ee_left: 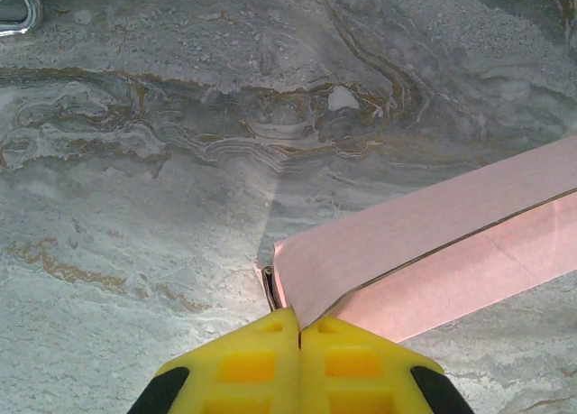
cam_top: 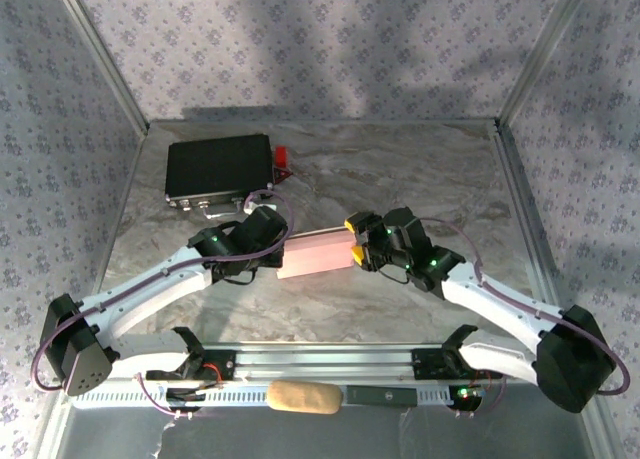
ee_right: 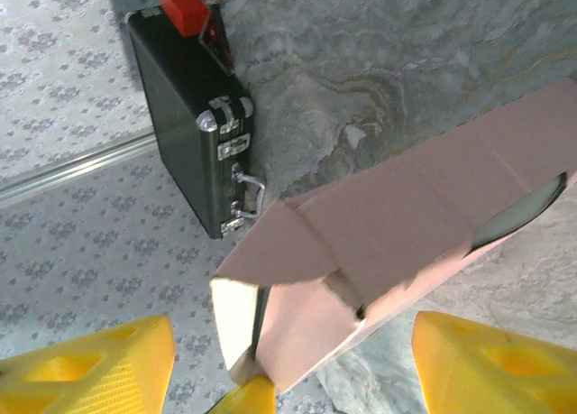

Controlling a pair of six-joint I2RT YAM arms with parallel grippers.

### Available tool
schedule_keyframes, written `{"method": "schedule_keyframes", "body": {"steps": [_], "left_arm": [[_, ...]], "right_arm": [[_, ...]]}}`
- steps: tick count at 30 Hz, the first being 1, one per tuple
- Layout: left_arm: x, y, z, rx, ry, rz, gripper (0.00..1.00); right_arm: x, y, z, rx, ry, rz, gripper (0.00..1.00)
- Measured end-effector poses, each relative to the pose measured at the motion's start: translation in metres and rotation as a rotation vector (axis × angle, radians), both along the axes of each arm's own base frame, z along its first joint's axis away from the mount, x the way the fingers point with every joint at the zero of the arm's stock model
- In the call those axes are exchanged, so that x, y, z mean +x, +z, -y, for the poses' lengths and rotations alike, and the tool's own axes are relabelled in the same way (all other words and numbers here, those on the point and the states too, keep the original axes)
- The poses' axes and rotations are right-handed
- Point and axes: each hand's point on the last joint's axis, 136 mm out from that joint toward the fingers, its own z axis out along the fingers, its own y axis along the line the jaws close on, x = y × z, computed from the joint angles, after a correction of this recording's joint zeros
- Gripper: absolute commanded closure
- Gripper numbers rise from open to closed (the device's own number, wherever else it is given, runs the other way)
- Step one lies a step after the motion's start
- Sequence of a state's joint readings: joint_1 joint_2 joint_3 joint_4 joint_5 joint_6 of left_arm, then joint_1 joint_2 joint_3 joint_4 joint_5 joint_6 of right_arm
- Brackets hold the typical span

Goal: Fold the paper box

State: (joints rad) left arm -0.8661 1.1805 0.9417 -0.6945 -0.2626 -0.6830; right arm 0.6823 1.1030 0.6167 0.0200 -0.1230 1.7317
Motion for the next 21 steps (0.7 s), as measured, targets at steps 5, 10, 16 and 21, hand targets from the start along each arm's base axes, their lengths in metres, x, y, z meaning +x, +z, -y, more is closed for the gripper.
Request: {"method": "schedule_keyframes", "body": {"steps": [5,10,16,21], "left_arm": [[0.000,0.000,0.000,-0.001,0.000,0.000,0.96],[0.000,0.000,0.000,0.000,0.000,0.000,0.96],[0.000,0.000,0.000,0.001,-0.002,0.000,0.80],[-0.015,0.001,0.003,-0.001,-0.035,-0.021,0.60]], "right_arm": [[0.011,-0.010,-0.002,0.016,-0.007,-0.014,0.43],[0.014,-0.010,-0.005,0.036,-0.008,-0.007,0.57],[0.013,-0.012,-0.004,0.042,-0.006,0.000,0.62],[0.012,-0.012,-0.003,0.046,-0.007,0.006,0.62]]}}
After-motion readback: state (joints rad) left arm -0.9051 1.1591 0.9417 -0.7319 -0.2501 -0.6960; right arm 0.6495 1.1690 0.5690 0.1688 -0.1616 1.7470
